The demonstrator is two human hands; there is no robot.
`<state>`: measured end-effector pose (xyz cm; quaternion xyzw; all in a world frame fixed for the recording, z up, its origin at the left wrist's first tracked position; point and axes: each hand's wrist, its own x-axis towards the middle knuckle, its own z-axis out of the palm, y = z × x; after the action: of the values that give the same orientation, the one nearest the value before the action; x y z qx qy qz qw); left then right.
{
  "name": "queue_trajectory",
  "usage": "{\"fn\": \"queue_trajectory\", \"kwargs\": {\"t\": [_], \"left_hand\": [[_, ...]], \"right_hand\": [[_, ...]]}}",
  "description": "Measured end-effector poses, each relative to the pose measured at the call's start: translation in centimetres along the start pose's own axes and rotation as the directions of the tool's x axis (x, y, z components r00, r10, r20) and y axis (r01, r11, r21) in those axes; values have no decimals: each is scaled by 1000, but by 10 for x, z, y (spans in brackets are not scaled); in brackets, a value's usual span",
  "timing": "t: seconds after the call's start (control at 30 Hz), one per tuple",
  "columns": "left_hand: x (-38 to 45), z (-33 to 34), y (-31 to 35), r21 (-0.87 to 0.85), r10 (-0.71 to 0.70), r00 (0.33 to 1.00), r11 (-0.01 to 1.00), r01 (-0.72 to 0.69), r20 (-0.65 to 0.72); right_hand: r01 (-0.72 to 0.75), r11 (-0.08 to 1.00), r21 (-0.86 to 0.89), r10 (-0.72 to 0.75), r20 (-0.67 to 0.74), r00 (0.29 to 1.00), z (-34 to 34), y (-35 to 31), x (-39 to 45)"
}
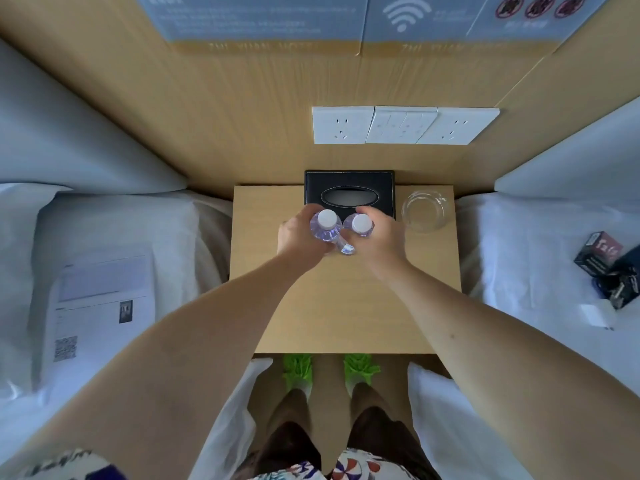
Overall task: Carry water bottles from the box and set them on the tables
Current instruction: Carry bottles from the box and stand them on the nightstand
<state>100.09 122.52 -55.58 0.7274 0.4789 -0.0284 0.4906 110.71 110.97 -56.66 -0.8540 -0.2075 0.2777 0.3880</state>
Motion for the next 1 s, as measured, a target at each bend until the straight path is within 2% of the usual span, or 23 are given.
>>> {"fn": "queue_trajectory", "kwargs": {"t": [0.5, 0.8, 1.0], "left_hand": [[-4, 9, -6, -101, 0, 1000, 995, 0, -1], [-8, -6, 5, 4, -12, 997, 1000, 11, 79], [-23, -24, 19, 6, -6, 996, 1000, 5, 85]], "right_hand": [[-40, 999, 27, 41, -29, 999, -3, 3, -11], [-96, 994, -47, 103, 185, 977, -17, -15, -11], [-106, 987, -117, 129, 201, 971, -41, -37, -15]]}}
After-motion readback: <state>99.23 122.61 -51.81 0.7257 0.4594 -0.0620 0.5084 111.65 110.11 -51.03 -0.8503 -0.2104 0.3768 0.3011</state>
